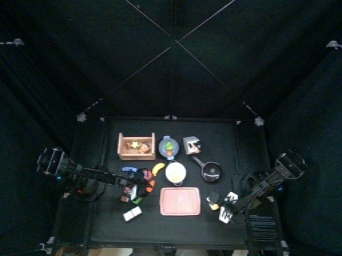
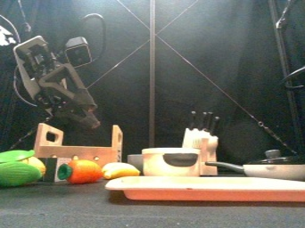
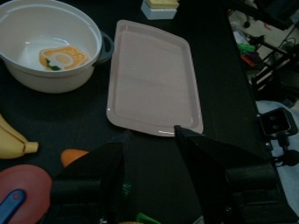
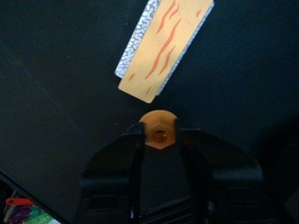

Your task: Place yellow nut in toolbox

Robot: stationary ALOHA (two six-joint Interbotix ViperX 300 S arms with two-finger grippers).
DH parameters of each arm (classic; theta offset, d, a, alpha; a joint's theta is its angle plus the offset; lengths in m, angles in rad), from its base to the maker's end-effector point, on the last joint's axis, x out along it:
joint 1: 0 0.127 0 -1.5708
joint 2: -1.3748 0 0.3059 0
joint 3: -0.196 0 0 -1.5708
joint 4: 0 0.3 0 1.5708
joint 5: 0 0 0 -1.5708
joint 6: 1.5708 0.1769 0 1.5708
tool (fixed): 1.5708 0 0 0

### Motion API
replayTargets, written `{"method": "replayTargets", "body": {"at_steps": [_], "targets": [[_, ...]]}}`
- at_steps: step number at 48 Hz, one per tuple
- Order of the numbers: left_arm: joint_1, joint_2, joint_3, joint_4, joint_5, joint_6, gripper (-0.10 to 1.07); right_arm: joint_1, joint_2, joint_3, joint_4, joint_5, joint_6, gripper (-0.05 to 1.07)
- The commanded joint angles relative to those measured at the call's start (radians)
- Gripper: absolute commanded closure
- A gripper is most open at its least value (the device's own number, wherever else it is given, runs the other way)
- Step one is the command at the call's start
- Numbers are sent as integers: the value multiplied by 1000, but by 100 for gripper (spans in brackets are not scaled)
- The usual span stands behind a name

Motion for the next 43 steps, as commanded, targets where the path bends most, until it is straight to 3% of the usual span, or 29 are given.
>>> {"method": "replayTargets", "body": {"at_steps": [1,20,43], "targets": [[0,-3,-12,0,-3,0,15,-5,-25,-11,-2,-2,-2,41],[0,-3,-15,2,-5,2,15,-28,-29,-18,-32,-2,-15,41],[2,-34,-15,34,-32,21,15,-138,-118,-92,-202,-3,-18,41]]}}
